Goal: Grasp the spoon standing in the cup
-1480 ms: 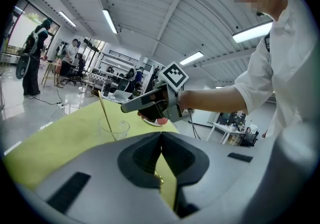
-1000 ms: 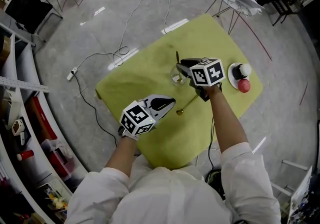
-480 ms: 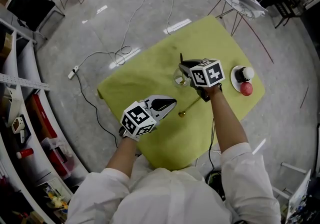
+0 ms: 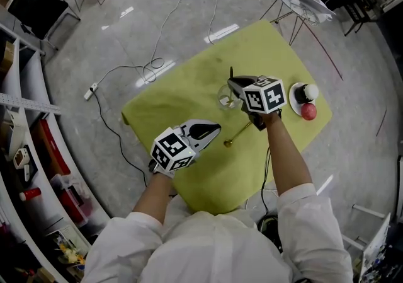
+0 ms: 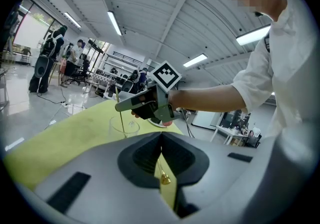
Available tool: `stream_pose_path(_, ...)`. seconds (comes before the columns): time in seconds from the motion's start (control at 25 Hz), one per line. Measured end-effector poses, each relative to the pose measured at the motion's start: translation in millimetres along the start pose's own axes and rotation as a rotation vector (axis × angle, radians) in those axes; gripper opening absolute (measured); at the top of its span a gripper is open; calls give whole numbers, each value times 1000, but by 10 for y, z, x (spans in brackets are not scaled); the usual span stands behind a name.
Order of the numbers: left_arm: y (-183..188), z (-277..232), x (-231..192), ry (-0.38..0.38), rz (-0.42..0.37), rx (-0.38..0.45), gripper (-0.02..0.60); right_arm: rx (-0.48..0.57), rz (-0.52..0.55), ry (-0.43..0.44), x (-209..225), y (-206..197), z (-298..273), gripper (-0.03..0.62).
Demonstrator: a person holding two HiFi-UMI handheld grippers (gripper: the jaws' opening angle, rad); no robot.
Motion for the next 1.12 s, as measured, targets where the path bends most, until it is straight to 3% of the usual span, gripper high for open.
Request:
stream_pose_path(0.72,64,-42,72,-32,-37,-6,5,275,-99,-18,-165,181,791,14)
stream_pose_path(1.12,30,-89,178,-56,-58,-29,4,315,-198,-39,-289,-180,1039,14)
Point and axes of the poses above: the fingertips, and each gripper's own axes: z backward along the fingers, x to its right, y out of its top, the point moved 10 cm from there along z, backward along the fingers, and after that the axes turned 9 degrees about z, right-handed, at the moved point
